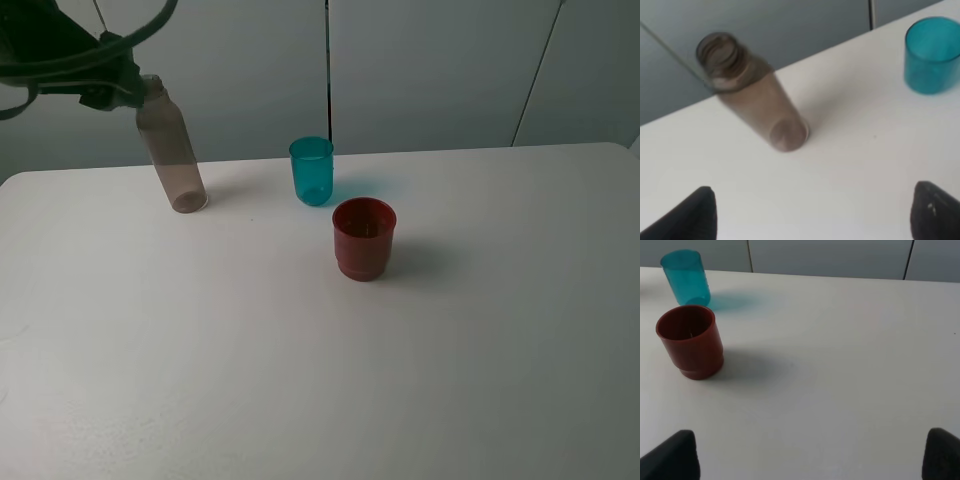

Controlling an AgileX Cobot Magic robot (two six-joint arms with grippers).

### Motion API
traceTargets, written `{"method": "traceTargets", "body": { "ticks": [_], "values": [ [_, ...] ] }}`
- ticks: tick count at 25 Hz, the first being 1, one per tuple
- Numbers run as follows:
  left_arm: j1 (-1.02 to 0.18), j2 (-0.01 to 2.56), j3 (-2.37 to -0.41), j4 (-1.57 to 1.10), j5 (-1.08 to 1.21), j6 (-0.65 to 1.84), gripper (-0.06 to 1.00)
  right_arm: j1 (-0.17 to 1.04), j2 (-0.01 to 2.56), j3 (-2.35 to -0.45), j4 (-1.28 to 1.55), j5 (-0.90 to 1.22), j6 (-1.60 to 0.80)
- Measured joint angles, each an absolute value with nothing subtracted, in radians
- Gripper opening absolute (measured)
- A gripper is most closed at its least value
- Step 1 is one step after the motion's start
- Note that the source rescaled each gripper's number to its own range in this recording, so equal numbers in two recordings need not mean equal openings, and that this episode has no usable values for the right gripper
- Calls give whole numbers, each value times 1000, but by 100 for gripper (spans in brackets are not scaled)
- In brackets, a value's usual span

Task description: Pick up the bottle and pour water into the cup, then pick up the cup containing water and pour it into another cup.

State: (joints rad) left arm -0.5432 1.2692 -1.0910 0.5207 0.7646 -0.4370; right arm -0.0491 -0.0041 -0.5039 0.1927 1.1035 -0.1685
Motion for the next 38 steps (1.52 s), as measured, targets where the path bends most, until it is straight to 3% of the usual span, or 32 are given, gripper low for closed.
{"method": "traceTargets", "body": {
  "ticks": [5,11,25,35,38],
  "values": [
    [-524,1145,-1091,376,827,-297,98,-49,-4,-504,193,1104,-169],
    [-390,1081,-1080,164,899,-119,98,-49,-4,-504,193,1104,-169],
    [-191,770,-776,-81,896,0,98,-49,-4,-504,193,1104,-169],
    [125,388,-655,-88,931,14,98,-49,-4,-504,193,1104,-169],
    [172,303,-630,-120,946,21,98,-49,-4,-504,193,1104,-169]
  ]
}}
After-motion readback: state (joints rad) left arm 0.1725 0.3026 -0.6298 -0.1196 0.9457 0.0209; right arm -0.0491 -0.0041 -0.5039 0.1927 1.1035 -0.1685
